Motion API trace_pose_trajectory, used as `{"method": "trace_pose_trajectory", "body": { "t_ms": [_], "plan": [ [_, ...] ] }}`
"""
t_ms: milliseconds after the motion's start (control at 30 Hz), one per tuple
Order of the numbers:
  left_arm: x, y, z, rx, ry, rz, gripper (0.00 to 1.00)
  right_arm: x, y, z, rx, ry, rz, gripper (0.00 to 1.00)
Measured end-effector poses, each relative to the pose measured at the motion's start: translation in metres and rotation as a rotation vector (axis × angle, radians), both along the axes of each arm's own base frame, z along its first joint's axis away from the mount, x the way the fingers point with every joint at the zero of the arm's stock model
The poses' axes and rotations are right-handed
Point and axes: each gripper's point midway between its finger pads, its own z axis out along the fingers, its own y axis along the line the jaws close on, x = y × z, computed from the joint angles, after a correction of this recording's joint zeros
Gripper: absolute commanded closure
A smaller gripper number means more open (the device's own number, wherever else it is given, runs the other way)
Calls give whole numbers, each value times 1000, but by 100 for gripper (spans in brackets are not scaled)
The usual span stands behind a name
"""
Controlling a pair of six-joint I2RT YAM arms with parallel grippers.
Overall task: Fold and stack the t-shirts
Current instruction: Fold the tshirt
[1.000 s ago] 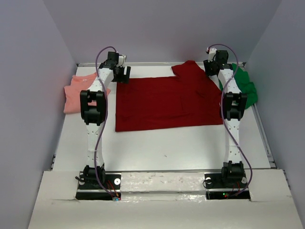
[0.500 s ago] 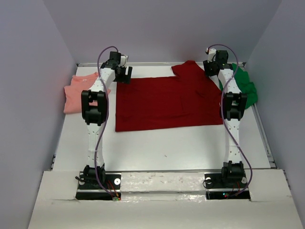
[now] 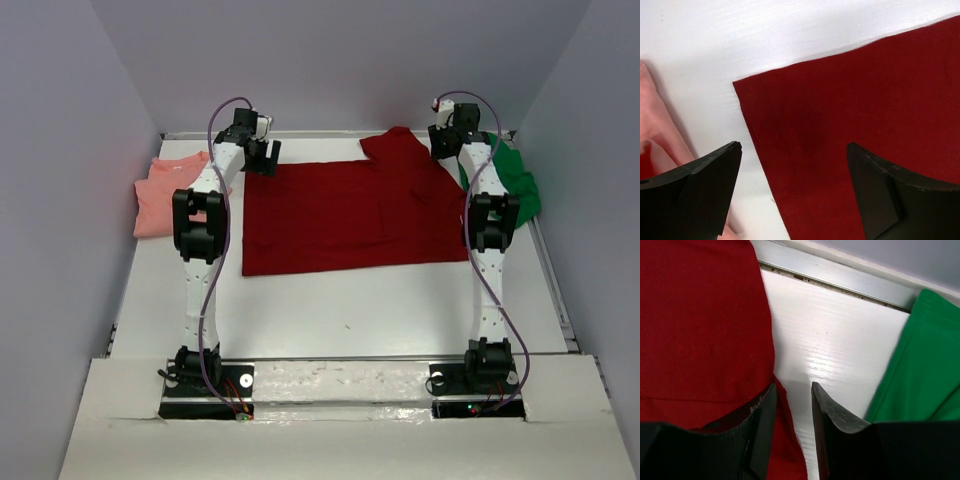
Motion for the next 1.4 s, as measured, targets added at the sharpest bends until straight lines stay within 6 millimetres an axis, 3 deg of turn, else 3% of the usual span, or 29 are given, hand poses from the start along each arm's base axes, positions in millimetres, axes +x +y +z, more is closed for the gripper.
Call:
{"method": "trace_pose_trajectory", "body": {
  "t_ms": [333, 900, 1067, 1400],
  "plan": [
    [3, -8, 10, 5, -22, -14, 5, 1, -2, 21, -14, -32, 0, 59],
    [2, -11, 9, 19, -22, -25, 4, -3, 6, 18, -13, -12, 44, 58],
    [2, -11, 9, 24, -23, -27, 4, -4, 7, 13, -19, -5, 53, 58],
    [2, -12, 9, 32, -24, -31, 4, -5, 11, -13, -28, 32, 69, 59]
  ]
}}
